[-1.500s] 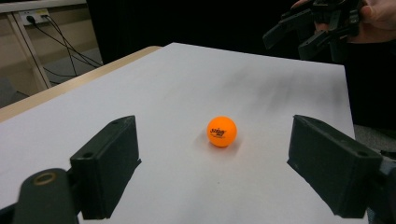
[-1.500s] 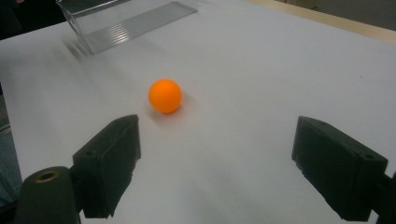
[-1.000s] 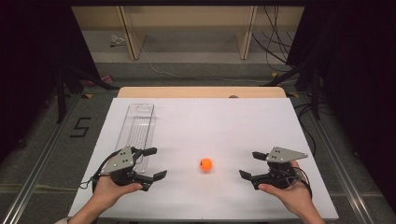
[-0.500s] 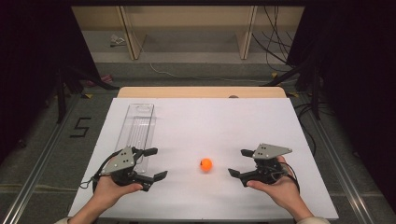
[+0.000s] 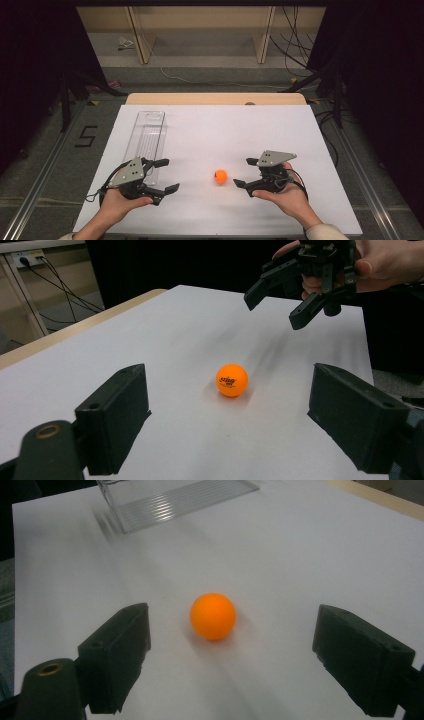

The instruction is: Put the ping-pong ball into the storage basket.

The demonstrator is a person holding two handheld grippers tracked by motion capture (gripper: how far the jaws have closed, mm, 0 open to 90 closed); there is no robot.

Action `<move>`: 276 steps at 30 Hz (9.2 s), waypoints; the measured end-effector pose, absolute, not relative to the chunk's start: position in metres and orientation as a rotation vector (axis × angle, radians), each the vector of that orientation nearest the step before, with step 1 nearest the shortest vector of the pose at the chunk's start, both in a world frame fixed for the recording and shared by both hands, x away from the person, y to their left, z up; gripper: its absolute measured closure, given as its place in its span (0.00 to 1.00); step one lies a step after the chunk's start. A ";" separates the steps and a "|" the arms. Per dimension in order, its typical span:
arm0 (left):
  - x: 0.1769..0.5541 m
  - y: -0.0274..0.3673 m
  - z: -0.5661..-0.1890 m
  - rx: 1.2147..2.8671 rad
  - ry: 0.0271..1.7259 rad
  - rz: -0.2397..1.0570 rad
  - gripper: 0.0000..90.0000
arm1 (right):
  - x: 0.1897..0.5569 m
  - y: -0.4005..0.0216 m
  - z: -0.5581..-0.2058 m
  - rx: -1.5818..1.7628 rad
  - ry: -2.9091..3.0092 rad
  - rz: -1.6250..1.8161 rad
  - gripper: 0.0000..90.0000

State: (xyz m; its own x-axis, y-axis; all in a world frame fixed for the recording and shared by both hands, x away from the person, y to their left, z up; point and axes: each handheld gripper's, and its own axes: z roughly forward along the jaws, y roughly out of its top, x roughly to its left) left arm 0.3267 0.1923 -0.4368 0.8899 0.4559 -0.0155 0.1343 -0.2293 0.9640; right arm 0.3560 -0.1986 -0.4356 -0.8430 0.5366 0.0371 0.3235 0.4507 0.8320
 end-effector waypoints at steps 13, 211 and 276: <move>0.326 0.192 -0.437 1.802 0.437 0.321 0.18 | 0.368 -0.173 -0.442 0.693 2.531 1.311 0.18; 0.324 0.190 -0.436 1.819 0.402 0.324 0.18 | 0.420 -0.094 -0.424 0.606 2.547 1.282 0.57; 0.324 0.190 -0.436 1.821 0.398 0.320 0.18 | 0.438 -0.057 -0.409 0.573 2.560 1.275 0.57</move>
